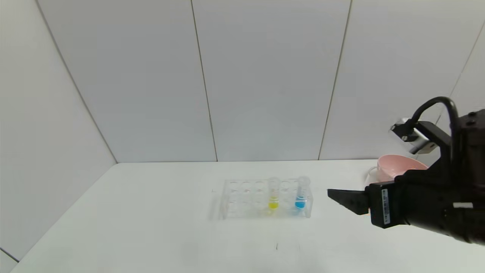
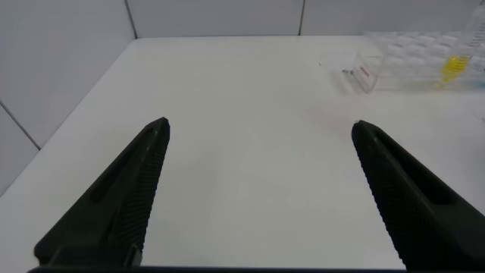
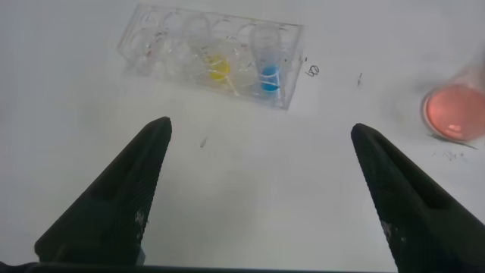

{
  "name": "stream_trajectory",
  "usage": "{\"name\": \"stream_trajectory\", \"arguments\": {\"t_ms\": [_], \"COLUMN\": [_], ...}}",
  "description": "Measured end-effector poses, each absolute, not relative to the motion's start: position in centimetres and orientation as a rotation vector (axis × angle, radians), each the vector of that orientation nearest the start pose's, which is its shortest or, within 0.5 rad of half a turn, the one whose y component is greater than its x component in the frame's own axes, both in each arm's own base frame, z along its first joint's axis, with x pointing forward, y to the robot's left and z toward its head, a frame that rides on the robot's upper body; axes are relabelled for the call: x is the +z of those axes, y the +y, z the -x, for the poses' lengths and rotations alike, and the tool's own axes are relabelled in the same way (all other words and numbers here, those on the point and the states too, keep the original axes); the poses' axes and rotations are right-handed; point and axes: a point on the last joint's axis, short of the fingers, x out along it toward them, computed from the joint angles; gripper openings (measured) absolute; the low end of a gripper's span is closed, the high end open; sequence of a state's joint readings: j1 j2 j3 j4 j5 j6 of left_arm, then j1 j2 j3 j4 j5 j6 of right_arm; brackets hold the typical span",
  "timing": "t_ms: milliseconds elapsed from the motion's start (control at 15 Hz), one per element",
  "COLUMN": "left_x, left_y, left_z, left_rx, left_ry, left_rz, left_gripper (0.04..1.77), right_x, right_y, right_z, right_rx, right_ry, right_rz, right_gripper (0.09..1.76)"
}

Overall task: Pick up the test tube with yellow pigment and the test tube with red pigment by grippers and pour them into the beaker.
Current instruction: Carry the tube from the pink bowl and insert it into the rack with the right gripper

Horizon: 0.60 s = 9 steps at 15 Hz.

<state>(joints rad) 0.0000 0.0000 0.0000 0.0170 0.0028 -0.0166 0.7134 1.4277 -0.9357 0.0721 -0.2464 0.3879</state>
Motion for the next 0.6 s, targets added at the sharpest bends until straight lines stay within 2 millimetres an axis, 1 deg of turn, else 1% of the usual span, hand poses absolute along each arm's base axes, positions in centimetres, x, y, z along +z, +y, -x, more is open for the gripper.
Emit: {"name": "stream_trajectory", "arguments": {"t_ms": [133,267,467,600], "left_x": [7.4,7.4,7.4,7.4], "left_y": [0.0,0.0,0.0,0.0], "left_z": [2.3,2.3,2.3,2.3], "left_rx": [0.003,0.003,0.003,0.003], "left_ry": [0.017,0.017,0.017,0.017], "left_rz": [0.017,0.017,0.017,0.017], "left_gripper": [1.72,1.72,1.72,1.72], "right_x": [22.2,21.3,19.3,18.4], "right_y": [17.6,20.0,22.9,24.8], "right_z": [-17.8,-18.1,-18.9,-19.6], "right_rx": [0.361,0.361,0.362,0.357], "right_ry": [0.533,0.502,0.510,0.518], "right_rz": [-0.117,-0.109,-0.076,-0.055], "right_gripper": [1.70,1.70,1.70,1.70]}}
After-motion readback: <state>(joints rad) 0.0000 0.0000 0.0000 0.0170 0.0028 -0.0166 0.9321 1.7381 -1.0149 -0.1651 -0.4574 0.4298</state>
